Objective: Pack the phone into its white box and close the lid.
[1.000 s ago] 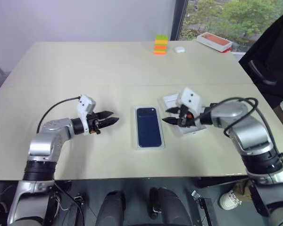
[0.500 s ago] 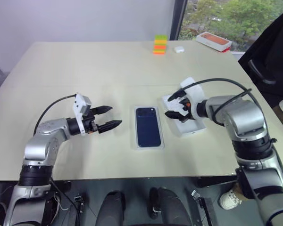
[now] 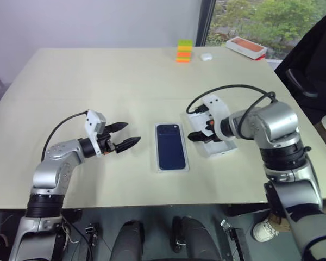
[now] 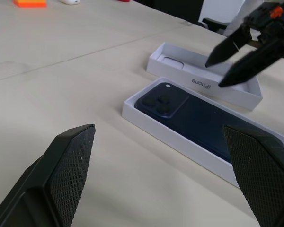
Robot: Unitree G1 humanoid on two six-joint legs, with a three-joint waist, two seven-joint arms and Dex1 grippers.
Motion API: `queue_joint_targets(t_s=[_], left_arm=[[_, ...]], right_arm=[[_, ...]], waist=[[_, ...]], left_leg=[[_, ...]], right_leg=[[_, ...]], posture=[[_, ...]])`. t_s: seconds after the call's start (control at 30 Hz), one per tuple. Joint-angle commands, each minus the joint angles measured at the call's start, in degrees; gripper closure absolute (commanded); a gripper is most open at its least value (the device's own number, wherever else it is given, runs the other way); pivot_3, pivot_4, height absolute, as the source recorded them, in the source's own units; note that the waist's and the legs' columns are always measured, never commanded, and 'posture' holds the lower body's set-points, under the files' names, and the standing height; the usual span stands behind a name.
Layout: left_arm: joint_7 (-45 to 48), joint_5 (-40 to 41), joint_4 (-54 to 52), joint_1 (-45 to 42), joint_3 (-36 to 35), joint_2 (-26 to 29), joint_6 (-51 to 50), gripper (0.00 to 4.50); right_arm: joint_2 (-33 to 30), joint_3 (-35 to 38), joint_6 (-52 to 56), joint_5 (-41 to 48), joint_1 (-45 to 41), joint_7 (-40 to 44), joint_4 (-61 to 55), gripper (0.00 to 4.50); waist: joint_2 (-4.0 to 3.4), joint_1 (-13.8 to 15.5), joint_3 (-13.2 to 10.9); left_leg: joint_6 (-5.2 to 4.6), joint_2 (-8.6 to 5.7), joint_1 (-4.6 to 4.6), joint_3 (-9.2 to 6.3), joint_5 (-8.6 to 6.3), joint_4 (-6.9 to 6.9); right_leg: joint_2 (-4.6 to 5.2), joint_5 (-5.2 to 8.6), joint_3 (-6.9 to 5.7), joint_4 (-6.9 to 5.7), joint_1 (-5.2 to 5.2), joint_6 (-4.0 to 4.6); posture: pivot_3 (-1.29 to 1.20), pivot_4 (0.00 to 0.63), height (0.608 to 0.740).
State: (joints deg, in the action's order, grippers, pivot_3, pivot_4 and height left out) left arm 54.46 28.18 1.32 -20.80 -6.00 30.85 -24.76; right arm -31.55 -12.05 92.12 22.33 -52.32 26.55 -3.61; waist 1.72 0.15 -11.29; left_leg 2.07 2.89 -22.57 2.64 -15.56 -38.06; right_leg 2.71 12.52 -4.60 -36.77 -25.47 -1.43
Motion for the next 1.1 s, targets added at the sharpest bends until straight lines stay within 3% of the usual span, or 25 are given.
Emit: queue_joint_targets(t_s=[0.03,0.4,0.53,0.73,0.97,1.1], left_arm=[[-0.7,1.1,-2.7,-0.1,-0.7,-0.4,0.1,0.00],[-2.2,1.1,-3.3,0.1,-0.4,-1.0,-0.9,0.00],[-2.2,1.1,-3.2,-0.1,-0.5,-0.9,-0.7,0.00],[-2.6,1.4,-3.5,-0.1,-0.5,-0.8,-1.2,0.00],[-2.9,1.6,-3.4,-0.4,-0.8,-0.7,-1.4,0.00],[-3.0,1.6,-2.9,-0.6,-1.0,-0.6,-1.4,0.00]], right_arm=[[-1.6,-2.0,0.4,3.3,-1.3,-3.5,-1.1,0.01],[-0.9,-0.7,0.4,15.3,-1.3,-18.6,3.8,0.01],[-0.7,-0.3,0.4,19.6,0.1,-23.6,3.3,1.33],[-0.5,-0.3,0.4,24.9,0.5,-29.9,3.0,4.47],[-0.5,0.2,0.4,29.4,0.9,-35.2,3.1,4.47],[4.7,7.3,-3.0,26.6,2.3,-32.9,-1.7,4.47]], waist=[[0.00,0.0,0.0],[0.00,-0.3,0.0],[0.00,-0.8,0.0],[0.00,-0.8,0.0],[0.01,-0.8,0.0],[0.00,-0.9,0.0]], left_leg=[[0.00,0.00,0.00,0.00,0.00,0.00],[0.00,0.01,-0.02,0.00,0.00,-0.01],[0.00,0.01,-0.04,0.00,0.00,-0.01],[-0.01,0.02,-0.05,0.00,-0.01,0.00],[-0.03,0.02,-0.08,0.00,-0.02,0.00],[-0.04,0.04,-0.10,0.00,-0.02,0.01]], right_leg=[[0.00,0.00,0.00,0.01,0.00,0.00],[-0.02,0.00,0.00,0.02,-0.01,-0.01],[-0.01,0.00,0.00,0.03,-0.01,-0.01],[-0.01,0.00,0.00,0.05,-0.01,-0.02],[-0.01,0.00,-0.01,0.12,-0.01,-0.03],[-0.03,0.00,0.00,0.15,-0.02,-0.04]], posture=[[0.00,0.150,0.740],[0.00,0.150,0.740],[0.00,0.150,0.740],[0.00,0.150,0.740],[0.00,0.150,0.740],[0.00,0.150,0.740]])
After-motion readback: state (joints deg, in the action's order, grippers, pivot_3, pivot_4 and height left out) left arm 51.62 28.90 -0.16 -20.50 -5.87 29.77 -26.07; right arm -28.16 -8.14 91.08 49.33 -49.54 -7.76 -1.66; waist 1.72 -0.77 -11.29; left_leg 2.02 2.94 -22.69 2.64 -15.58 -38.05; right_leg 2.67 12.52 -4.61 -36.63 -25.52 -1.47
